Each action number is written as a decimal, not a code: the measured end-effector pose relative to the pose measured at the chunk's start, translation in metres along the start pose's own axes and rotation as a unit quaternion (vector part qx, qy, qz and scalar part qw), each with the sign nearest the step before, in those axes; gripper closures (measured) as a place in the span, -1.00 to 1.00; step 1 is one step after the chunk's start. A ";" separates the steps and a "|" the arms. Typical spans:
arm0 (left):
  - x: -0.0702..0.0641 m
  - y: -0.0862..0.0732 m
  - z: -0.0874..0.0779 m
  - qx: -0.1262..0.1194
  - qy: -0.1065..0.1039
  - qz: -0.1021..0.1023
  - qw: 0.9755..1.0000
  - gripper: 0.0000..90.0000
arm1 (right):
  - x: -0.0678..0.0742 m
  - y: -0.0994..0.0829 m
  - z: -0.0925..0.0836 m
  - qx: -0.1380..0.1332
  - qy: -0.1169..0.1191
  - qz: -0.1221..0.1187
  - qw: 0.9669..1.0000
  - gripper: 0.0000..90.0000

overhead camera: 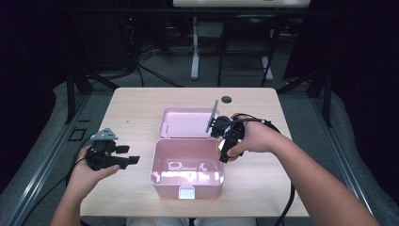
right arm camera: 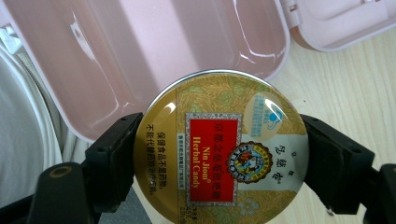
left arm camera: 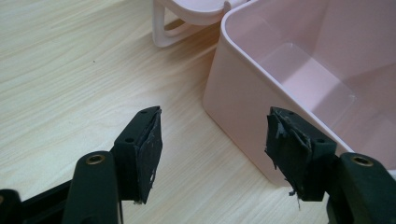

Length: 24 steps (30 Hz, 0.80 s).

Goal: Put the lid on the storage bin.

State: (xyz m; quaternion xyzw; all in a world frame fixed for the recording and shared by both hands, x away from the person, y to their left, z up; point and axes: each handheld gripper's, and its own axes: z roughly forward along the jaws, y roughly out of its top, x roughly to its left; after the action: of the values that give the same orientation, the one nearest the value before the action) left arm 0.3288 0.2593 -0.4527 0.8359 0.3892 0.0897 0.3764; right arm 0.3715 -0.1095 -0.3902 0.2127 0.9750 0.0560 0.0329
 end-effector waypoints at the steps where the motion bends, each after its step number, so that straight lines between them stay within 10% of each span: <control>1: 0.000 0.000 0.000 0.000 0.000 -0.001 1.000 -0.20 | 0.001 0.001 0.000 0.000 0.001 -0.002 1.000 -0.56; 24: 0.001 0.000 0.001 0.003 -0.002 0.001 1.000 -0.20 | 0.024 0.026 0.012 0.002 0.010 -0.113 0.994 -0.56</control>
State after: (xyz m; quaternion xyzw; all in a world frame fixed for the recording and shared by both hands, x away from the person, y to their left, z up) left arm 0.3299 0.2597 -0.4540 0.8373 0.3883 0.0873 0.3749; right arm 0.3612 -0.0747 -0.3994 0.1010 0.9931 0.0519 0.0288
